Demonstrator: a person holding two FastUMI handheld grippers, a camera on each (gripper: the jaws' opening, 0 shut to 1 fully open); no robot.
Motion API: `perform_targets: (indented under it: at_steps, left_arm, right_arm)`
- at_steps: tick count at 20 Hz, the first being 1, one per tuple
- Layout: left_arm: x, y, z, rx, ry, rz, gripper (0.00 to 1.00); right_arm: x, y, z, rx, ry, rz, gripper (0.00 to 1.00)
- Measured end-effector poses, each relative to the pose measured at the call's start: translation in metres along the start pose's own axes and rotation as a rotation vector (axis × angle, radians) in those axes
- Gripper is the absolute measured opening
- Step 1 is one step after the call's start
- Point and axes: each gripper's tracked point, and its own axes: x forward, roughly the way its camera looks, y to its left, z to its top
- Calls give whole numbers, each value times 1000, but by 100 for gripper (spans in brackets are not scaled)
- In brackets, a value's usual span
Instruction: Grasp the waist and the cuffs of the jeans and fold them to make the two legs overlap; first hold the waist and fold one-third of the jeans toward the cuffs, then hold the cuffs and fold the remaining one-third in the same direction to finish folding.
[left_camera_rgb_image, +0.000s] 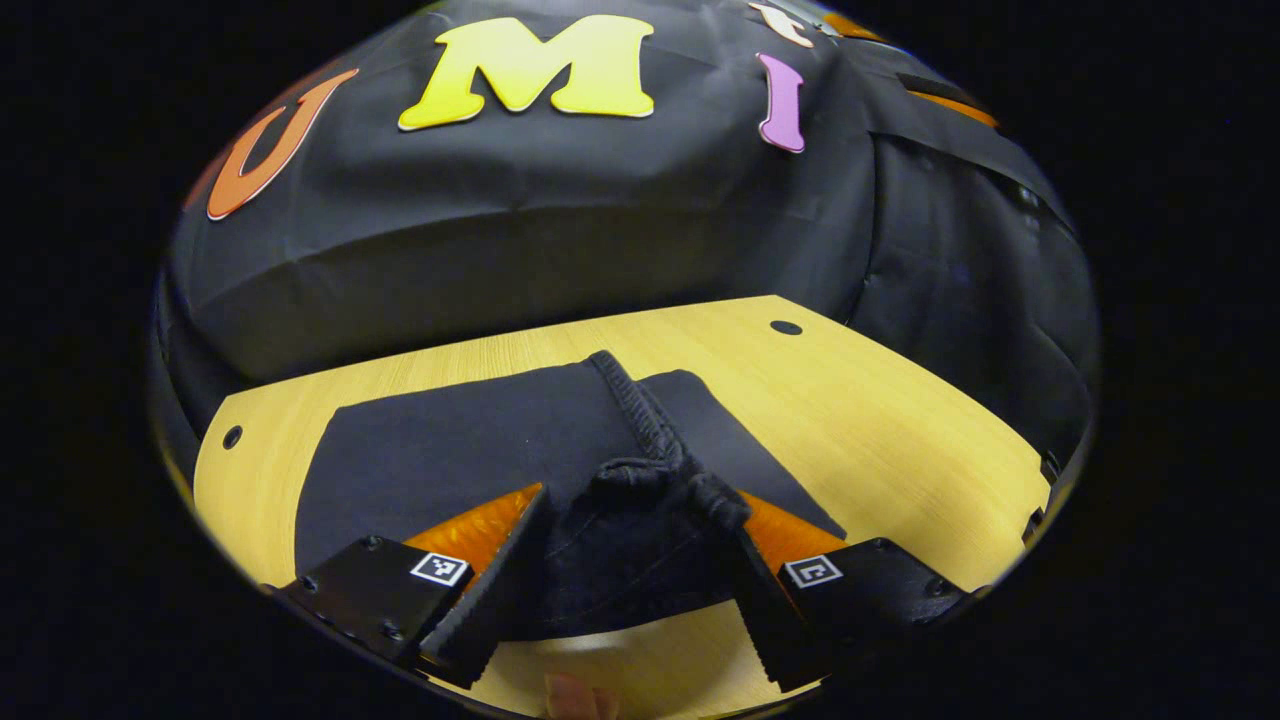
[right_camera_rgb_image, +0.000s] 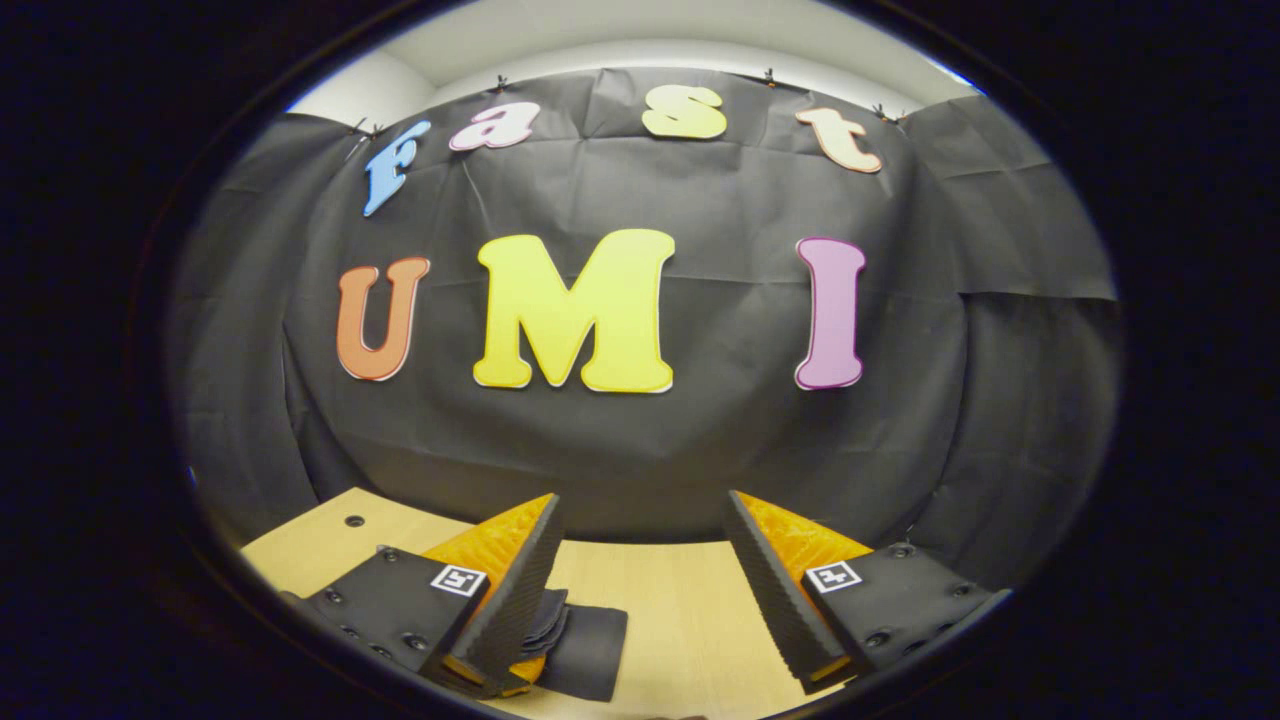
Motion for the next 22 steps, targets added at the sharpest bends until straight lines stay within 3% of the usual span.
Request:
perform_targets:
  at_steps: [2,5,6,7,15,21,22]
  left_arm:
    - [-8,-7,12,1,-35,-19,99]
    - [-25,5,37,21,-94,17,99]
    - [-32,11,47,19,-119,34,99]
    - [-43,20,66,9,-159,52,99]
    - [-130,96,178,4,-401,244,98]
    - [-195,133,184,-27,-476,380,98]
    - [-202,138,184,-35,-476,393,98]
  right_arm:
    - [-1,-1,0,4,2,4,96]
    - [-1,1,3,10,0,10,96]
    - [-2,2,6,5,-6,12,100]
    - [-2,3,7,0,-14,17,96]
    - [3,38,7,26,-17,78,96]
    - [6,75,6,56,-17,139,99]
    - [6,80,5,58,-19,146,96]
